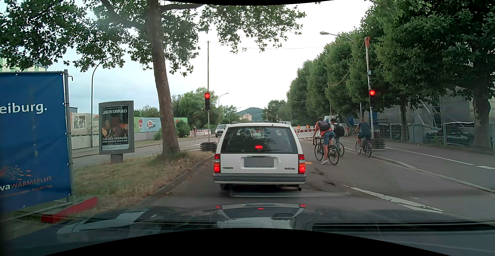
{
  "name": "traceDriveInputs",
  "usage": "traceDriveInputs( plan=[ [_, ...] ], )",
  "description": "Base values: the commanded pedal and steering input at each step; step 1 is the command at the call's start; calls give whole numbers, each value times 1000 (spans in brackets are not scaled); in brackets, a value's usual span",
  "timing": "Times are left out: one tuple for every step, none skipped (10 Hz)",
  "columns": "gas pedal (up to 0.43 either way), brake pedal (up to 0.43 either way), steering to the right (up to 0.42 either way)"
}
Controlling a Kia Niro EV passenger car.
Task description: Follow the waypoints while adhering to traffic rules and regulations
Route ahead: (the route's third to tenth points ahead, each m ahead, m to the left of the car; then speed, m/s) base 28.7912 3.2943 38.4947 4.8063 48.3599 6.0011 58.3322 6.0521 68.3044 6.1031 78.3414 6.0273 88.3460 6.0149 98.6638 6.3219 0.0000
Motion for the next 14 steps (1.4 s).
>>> traceDriveInputs(
  plan=[
    [0, 262, 6],
    [0, 262, 6],
    [0, 262, 6],
    [0, 262, 6],
    [0, 262, 6],
    [0, 262, 6],
    [0, 262, 6],
    [0, 262, 6],
    [0, 262, 6],
    [0, 262, 6],
    [0, 262, 6],
    [0, 262, 6],
    [0, 262, 5],
    [0, 262, 6]
  ],
)
